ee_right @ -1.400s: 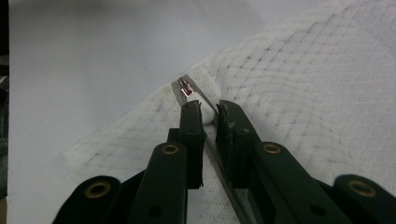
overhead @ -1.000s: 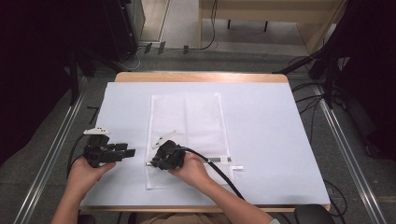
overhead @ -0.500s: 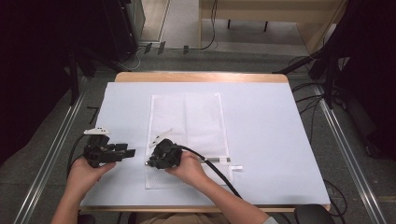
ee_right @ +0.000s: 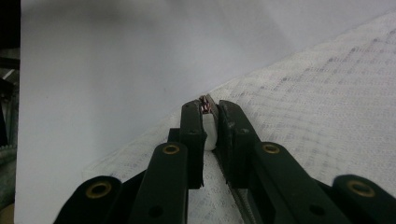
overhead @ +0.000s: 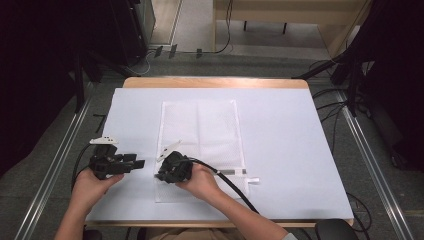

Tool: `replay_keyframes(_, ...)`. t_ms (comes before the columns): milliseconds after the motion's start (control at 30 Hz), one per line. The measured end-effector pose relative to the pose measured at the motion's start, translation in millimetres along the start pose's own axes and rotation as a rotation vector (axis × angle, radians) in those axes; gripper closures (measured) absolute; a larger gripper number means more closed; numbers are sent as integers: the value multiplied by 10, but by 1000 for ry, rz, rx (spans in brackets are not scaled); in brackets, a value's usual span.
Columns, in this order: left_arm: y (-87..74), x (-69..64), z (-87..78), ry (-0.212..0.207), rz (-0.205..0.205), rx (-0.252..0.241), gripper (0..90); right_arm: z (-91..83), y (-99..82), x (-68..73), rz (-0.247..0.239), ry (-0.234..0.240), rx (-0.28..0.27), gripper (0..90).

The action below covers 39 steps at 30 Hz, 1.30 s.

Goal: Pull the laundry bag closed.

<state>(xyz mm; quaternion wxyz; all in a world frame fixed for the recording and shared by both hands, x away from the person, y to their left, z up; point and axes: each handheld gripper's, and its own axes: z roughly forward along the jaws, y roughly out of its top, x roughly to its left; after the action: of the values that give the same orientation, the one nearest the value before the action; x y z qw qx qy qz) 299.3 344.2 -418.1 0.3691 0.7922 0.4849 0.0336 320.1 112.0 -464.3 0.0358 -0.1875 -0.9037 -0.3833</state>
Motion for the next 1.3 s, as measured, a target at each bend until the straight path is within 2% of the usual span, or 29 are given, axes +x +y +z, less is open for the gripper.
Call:
replay_keyframes(167, -2, 3, -4, 1, -3, -2, 464, 40, 27, -22, 11, 9, -5, 776)
replay_keyframes(367, -3, 4, -9, 2, -4, -4, 465, 70, 17, -4, 1, 6, -20, 836)
replay_keyframes(733, -8, 14, -8, 0, -3, -7, 468, 32, 26, 70, -62, -10, -1, 882)
replay_keyframes(800, -7, 10, -9, 0, -3, -8, 469, 41, 18, 64, -57, -7, -6, 881)
replay_keyframes(900, -7, 8, -4, 0, -1, -6, 470, 55, 8, 116, -99, -34, -7, 868)
replay_keyframes(967, -7, 6, -3, 0, 0, -4, 469, 60, -7, 134, -108, -48, -17, 866)
replay_keyframes(1133, -8, 7, 0, -5, 0, -7, 472, 59, -24, 140, -128, -48, -28, 880)
replay_keyframes(1167, -9, 9, -1, -7, 4, -6, 472, 56, -13, 131, -119, -44, -20, 881)
replay_keyframes(1200, -13, 11, 3, -9, 5, -7, 474, 38, 14, 91, -90, -24, -7, 881)
replay_keyframes(1267, -14, 10, 7, -8, 3, -7, 475, 23, 23, 67, -76, -13, -12, 881)
replay_keyframes(1300, -16, 10, 11, -10, 5, -4, 476, -23, 47, 25, -51, -6, -16, 881)
